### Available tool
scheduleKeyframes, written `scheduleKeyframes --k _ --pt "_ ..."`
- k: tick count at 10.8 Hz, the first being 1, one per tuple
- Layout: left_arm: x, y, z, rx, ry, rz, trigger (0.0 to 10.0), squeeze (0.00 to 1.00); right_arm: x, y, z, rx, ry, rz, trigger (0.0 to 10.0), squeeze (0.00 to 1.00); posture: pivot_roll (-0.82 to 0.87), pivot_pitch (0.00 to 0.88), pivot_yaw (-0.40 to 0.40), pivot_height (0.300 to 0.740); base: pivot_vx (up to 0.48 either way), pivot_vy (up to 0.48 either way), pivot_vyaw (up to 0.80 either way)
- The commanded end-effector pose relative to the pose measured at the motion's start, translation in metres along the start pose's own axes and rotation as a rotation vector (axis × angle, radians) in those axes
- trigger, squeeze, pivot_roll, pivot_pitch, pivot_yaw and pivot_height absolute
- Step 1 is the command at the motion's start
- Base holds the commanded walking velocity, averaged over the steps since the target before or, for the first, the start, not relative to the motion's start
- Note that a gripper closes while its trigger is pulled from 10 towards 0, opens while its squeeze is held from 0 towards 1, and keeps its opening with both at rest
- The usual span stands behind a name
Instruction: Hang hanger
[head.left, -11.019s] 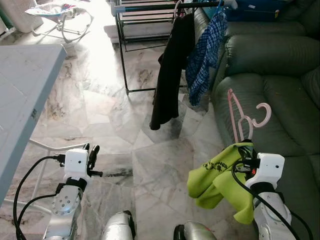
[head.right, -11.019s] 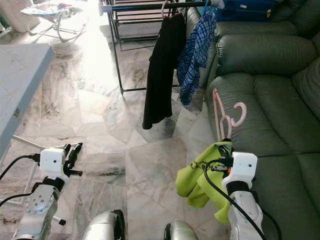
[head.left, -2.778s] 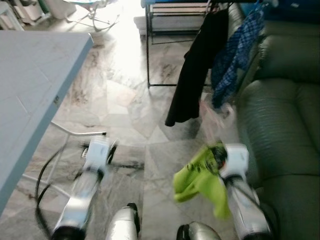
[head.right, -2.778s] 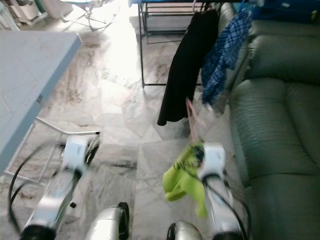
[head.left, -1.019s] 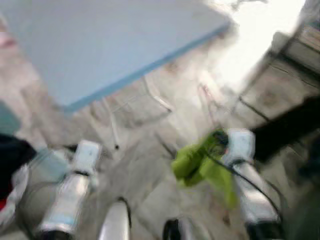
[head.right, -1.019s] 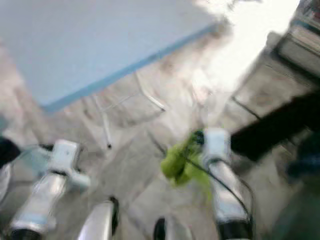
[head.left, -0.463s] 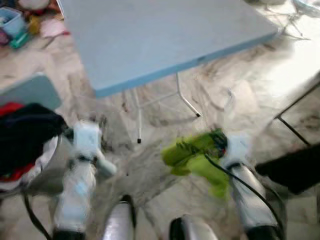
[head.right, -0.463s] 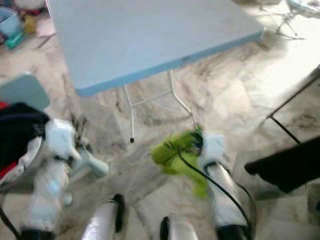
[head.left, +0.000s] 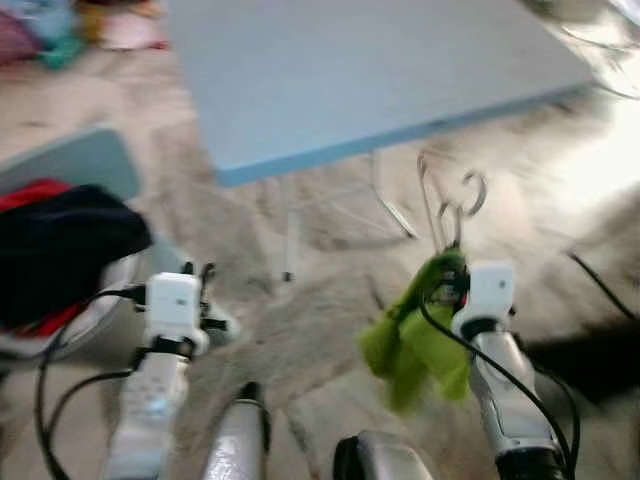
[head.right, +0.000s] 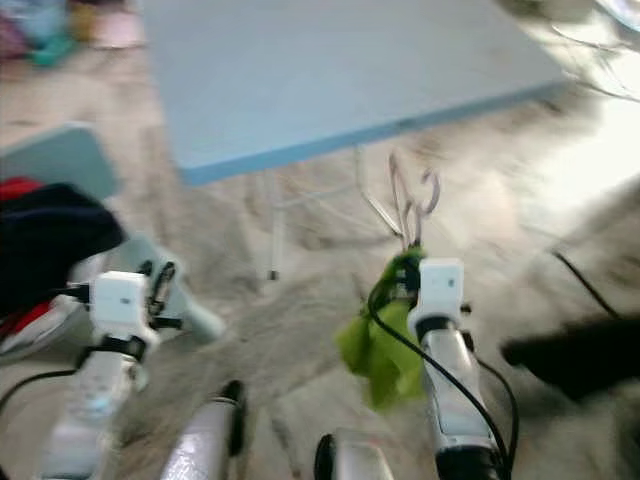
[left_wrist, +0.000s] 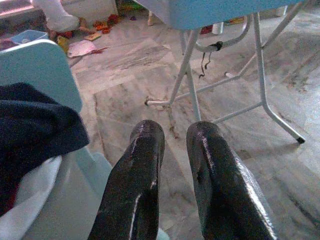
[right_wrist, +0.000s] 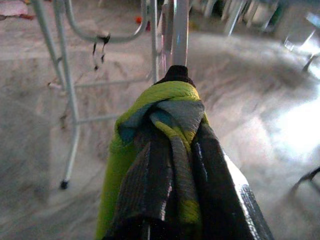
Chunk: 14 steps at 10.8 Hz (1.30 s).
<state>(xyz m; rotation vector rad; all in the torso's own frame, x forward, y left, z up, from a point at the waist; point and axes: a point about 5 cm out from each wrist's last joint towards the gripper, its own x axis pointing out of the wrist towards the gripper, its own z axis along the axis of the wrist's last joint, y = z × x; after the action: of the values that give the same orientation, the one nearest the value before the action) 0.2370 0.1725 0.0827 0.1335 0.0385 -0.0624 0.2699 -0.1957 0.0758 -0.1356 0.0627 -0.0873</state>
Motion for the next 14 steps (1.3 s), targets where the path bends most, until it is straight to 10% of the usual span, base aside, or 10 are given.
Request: scheduleKeyframes --k 1,3,4,8,14 --pt "0.000 -0.004 0.002 0.012 -0.006 -0.016 10.0 0.00 0.001 -0.014 0.011 -0.034 -0.038 -0.081 10.0 0.00 0.10 0.252 -0.073 0.740 0.000 0.000 0.80" --pt "0.004 -0.008 0.002 0.028 -0.010 -0.022 10.0 0.00 0.003 -0.031 0.020 -0.112 -0.049 -0.184 10.0 0.00 0.09 0.251 -0.071 0.740 0.000 0.000 0.72" --pt "0.005 -0.011 0.001 0.002 0.001 -0.034 10.0 1.00 0.003 -0.034 0.015 -0.114 -0.019 -0.191 10.0 0.00 0.08 0.244 -0.075 0.740 0.000 0.000 0.00" --pt "-0.005 -0.026 -0.028 -0.153 0.190 -0.127 10.0 1.00 -0.014 -0.032 -0.039 0.013 0.304 -0.211 10.0 0.00 0.09 0.242 -0.085 0.740 0.000 0.000 0.00" --pt "-0.002 -0.030 -0.026 -0.165 0.189 -0.176 10.0 1.00 -0.008 -0.029 -0.039 0.027 0.323 -0.180 10.0 0.00 0.09 0.236 -0.091 0.740 0.000 0.000 0.00"
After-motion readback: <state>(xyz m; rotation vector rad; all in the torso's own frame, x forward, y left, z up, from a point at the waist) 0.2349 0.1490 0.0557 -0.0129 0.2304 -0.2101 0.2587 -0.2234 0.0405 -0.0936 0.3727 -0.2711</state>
